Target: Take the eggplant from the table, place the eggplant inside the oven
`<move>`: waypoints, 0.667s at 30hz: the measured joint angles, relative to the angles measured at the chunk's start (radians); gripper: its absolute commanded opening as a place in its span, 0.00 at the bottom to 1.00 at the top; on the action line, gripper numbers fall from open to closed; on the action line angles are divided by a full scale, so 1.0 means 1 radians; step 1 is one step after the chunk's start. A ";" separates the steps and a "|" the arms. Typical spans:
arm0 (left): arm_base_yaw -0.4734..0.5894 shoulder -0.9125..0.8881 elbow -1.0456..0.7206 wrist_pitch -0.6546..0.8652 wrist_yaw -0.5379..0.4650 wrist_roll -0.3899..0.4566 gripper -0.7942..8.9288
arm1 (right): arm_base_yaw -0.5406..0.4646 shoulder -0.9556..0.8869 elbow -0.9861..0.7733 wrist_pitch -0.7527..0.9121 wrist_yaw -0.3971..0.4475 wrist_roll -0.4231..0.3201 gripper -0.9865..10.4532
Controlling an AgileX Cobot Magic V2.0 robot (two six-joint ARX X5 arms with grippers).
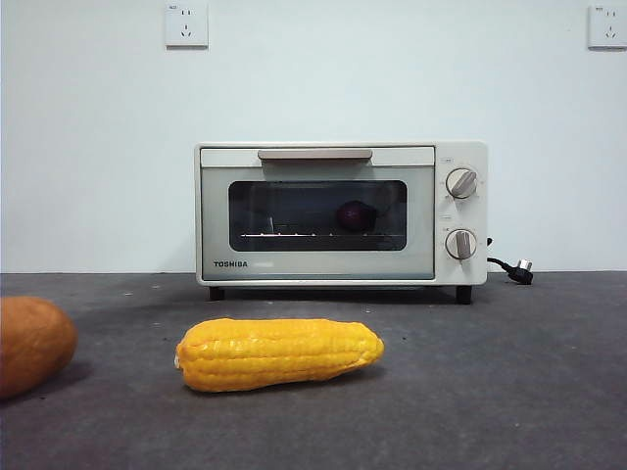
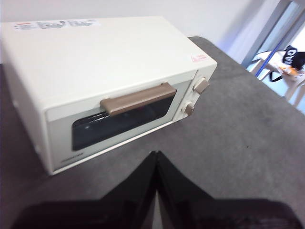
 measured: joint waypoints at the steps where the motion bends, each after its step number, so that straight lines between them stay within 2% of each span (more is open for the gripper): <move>1: -0.006 -0.026 0.000 -0.030 -0.023 0.006 0.08 | 0.000 0.000 0.000 0.000 0.000 0.000 0.08; 6: -0.029 -0.134 0.000 -0.174 -0.096 0.028 0.08 | 0.000 0.000 0.000 0.000 0.017 -0.001 0.08; 10: -0.031 -0.220 0.000 -0.256 -0.106 0.048 0.08 | 0.000 0.000 0.000 0.000 0.052 -0.004 0.08; 20: -0.031 -0.391 0.000 -0.315 -0.110 0.057 0.08 | 0.000 0.000 0.000 0.000 0.055 -0.004 0.09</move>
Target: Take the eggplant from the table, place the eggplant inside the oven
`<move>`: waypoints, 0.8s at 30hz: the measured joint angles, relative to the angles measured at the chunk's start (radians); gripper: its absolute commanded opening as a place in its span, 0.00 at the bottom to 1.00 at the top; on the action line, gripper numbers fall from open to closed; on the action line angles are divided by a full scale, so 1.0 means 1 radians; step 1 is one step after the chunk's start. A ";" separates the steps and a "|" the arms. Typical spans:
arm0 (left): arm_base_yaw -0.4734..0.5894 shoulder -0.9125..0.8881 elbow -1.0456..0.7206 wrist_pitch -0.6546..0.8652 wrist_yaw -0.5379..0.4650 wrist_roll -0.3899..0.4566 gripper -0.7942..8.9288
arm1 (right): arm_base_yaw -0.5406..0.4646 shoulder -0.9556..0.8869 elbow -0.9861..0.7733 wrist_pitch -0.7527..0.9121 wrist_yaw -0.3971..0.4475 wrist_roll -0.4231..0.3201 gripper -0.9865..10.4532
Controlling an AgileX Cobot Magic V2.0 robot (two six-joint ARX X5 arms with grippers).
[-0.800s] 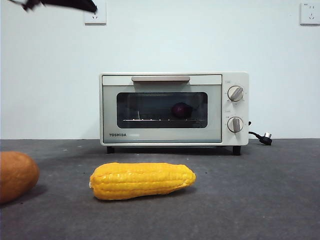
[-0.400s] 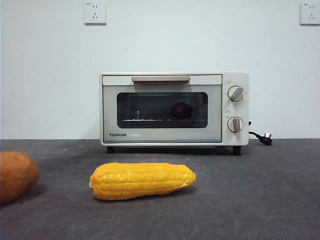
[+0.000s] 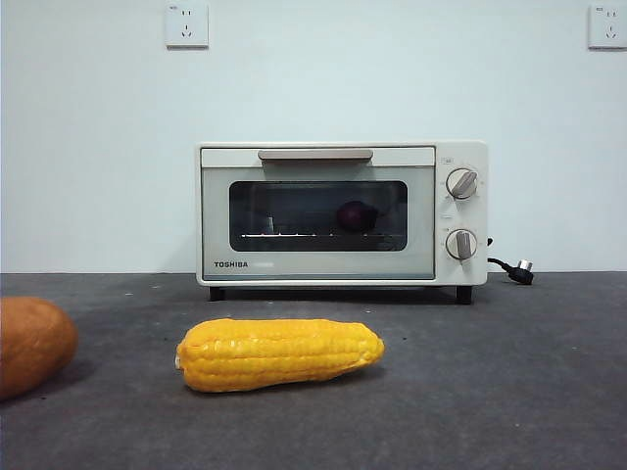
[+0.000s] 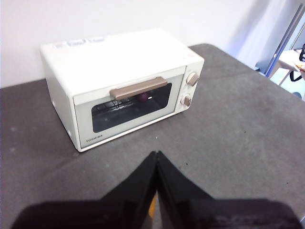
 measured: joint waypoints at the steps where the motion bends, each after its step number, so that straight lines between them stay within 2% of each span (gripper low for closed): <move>1: 0.000 -0.008 0.000 -0.003 0.000 0.000 0.08 | 0.000 0.000 0.000 0.000 0.000 0.000 0.09; 24: 0.000 0.011 0.000 -0.051 0.001 0.000 0.08 | 0.000 0.000 0.000 0.000 0.000 0.000 0.09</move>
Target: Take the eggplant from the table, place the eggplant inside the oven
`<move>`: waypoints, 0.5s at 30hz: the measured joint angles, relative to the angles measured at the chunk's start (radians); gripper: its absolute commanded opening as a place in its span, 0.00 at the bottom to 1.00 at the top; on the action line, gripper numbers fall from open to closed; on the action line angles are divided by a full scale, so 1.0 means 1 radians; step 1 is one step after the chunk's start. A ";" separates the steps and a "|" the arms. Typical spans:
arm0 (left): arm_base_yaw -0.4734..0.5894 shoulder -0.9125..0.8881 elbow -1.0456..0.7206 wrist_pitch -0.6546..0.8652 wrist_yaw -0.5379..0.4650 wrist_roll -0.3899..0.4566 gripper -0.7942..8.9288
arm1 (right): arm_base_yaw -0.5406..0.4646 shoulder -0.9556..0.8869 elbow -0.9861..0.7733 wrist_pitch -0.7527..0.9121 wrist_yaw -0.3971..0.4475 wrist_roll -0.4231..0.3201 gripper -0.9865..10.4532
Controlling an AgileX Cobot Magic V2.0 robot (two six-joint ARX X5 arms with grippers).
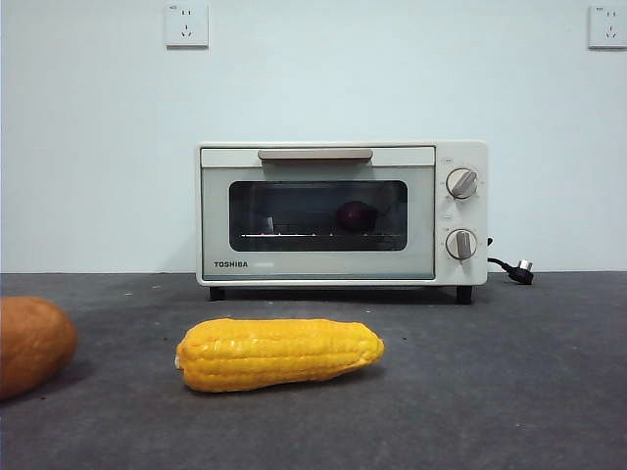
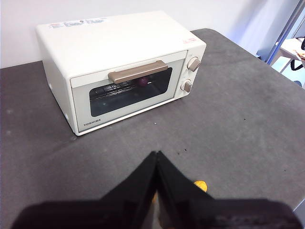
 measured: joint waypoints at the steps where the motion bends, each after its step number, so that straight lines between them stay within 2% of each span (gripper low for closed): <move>1: 0.000 0.000 0.000 0.000 0.000 0.000 0.08 | 0.000 0.000 0.000 0.000 0.000 0.000 0.09; 15: 0.000 0.013 0.000 0.005 0.000 0.025 0.08 | 0.000 0.000 0.000 0.000 0.000 0.000 0.09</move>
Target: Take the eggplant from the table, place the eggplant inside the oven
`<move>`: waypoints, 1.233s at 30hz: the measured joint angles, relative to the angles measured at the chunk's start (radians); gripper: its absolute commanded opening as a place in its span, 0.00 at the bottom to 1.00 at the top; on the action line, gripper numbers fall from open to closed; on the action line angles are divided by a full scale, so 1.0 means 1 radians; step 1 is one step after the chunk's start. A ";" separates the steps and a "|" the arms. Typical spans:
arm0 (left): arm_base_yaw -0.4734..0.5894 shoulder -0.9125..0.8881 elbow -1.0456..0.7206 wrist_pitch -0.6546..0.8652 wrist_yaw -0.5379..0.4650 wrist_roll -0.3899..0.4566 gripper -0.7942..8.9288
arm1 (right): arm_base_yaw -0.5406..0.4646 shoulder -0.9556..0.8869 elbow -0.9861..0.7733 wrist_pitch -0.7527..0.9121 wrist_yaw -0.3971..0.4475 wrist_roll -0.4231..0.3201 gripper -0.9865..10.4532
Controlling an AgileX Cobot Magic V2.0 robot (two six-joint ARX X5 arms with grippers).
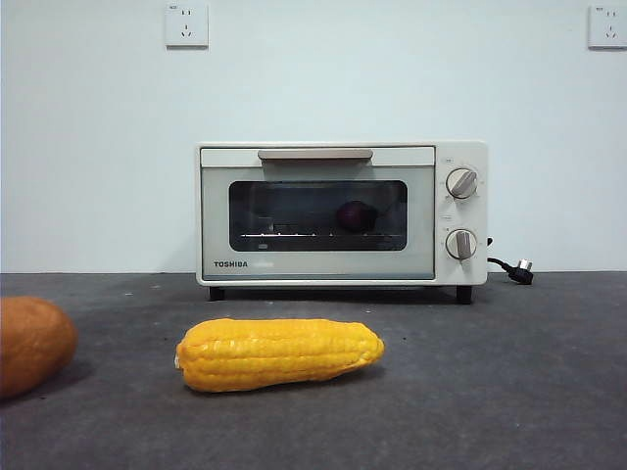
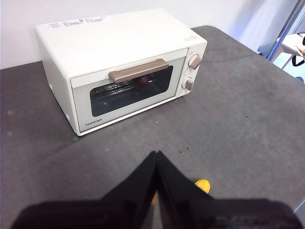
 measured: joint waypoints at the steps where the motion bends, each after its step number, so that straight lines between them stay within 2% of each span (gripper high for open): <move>1: 0.000 0.000 0.000 0.003 0.000 0.009 0.08 | 0.000 0.000 0.000 0.000 0.000 0.000 0.09; 4: 0.000 -0.002 0.000 0.026 -0.021 0.038 0.08 | 0.000 0.000 0.000 0.000 0.000 0.000 0.09; 10: 0.041 -0.048 0.000 0.047 -0.151 0.140 0.08 | 0.000 0.000 0.000 0.000 0.000 0.000 0.09; 17: 0.188 -0.202 0.000 0.060 -0.161 0.236 0.08 | 0.000 0.000 0.000 0.000 0.000 0.000 0.09; 24: 0.277 -0.362 -0.014 0.086 -0.149 0.302 0.08 | 0.000 0.000 0.000 0.000 0.000 0.000 0.09; 30: 0.306 -0.503 -0.183 0.184 -0.145 0.307 0.08 | 0.000 0.000 0.000 0.000 0.000 0.000 0.09; 37: 0.314 -0.644 -0.537 0.412 -0.145 0.249 0.08 | 0.000 0.000 0.000 0.000 0.000 0.000 0.09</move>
